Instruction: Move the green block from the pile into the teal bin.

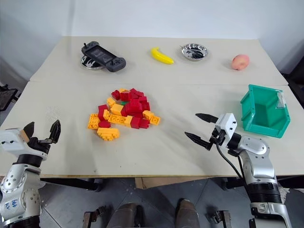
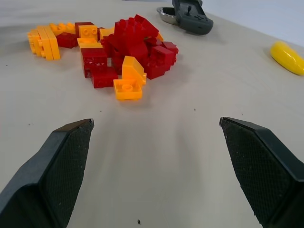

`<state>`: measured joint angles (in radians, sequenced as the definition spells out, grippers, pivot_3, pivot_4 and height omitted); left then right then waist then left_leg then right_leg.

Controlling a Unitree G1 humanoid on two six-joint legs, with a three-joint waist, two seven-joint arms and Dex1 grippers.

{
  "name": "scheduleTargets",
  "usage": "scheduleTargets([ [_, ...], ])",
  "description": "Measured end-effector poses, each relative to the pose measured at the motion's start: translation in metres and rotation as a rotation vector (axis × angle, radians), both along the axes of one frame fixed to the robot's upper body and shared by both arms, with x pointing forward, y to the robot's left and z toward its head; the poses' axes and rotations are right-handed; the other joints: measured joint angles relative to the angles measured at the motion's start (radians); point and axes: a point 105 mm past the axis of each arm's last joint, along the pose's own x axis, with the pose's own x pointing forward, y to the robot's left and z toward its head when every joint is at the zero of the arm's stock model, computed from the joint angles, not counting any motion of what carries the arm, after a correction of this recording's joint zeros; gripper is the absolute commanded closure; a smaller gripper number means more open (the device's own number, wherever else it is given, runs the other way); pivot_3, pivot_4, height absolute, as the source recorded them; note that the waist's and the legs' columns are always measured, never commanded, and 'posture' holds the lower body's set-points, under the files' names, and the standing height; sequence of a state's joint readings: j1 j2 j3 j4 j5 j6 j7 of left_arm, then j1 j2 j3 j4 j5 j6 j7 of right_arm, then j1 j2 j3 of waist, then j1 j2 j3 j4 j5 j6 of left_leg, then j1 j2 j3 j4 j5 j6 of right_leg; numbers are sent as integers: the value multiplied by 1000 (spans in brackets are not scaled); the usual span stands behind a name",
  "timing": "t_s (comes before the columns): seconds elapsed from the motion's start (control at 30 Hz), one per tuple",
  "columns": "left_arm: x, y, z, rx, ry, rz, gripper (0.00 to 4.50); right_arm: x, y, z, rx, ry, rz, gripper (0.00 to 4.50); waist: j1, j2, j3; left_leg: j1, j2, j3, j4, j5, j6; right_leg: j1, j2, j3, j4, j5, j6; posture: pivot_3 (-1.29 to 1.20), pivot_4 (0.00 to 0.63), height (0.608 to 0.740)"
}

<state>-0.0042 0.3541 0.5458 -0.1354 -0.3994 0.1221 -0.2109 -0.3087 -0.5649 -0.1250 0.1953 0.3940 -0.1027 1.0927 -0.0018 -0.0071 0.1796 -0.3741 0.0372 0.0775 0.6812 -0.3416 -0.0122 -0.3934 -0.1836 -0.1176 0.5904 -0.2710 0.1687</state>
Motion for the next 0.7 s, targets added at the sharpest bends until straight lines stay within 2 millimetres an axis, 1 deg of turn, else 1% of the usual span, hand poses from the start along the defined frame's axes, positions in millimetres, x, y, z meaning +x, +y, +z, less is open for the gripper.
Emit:
scheduleTargets([
  [0.07,3,-3,1,7,1,-13,0,0,0,0,-2,-4,-3,41,0,0,0,0,0,0,0,0,0,0,0,0,0,0,0,0,150,740],
  [0.13,6,-10,3,25,-3,-63,0,1,-1,0,-1,-5,-7,41,0,0,0,0,0,0,0,0,0,0,0,0,0,0,0,0,150,740],
  [0.2,8,-25,7,63,-7,-162,0,1,-1,0,0,-6,-9,41,0,0,0,0,0,0,0,0,0,0,0,0,0,0,0,0,150,740],
  [0.23,6,-35,8,114,6,-244,0,1,0,1,0,-7,-8,41,-1,0,0,0,0,0,0,0,0,0,0,0,0,0,0,0,150,740],
  [0.33,0,-57,14,236,29,-452,0,1,0,2,2,-7,-5,41,-2,0,0,0,0,0,0,0,0,-1,0,0,0,0,0,0,150,740],
  [0.47,-9,-79,21,393,87,-732,0,3,-1,17,-24,-22,31,41,-2,1,1,0,0,1,0,0,0,-1,0,0,0,0,0,0,150,740],
  [0.5,-13,-85,22,429,101,-814,187,2,-4,24,-49,-27,47,9,-2,2,1,0,0,1,-1,0,0,-1,0,0,0,0,0,0,150,740],
  [0.57,-16,-93,23,462,111,-913,583,-1,-6,31,-85,-37,72,0,0,2,1,0,0,0,-1,0,0,-1,0,0,0,0,-1,0,150,740],
  [0.63,-14,-98,21,462,114,-982,1216,-3,-7,30,-101,-22,84,0,3,2,1,0,0,0,-1,0,0,-1,0,0,-1,0,0,0,150,740],
  [0.7,-6,-103,18,458,113,-1035,1827,-4,-9,25,-105,-2,85,0,2,2,1,0,0,1,-1,0,0,-1,0,0,0,0,0,0,150,740],
])
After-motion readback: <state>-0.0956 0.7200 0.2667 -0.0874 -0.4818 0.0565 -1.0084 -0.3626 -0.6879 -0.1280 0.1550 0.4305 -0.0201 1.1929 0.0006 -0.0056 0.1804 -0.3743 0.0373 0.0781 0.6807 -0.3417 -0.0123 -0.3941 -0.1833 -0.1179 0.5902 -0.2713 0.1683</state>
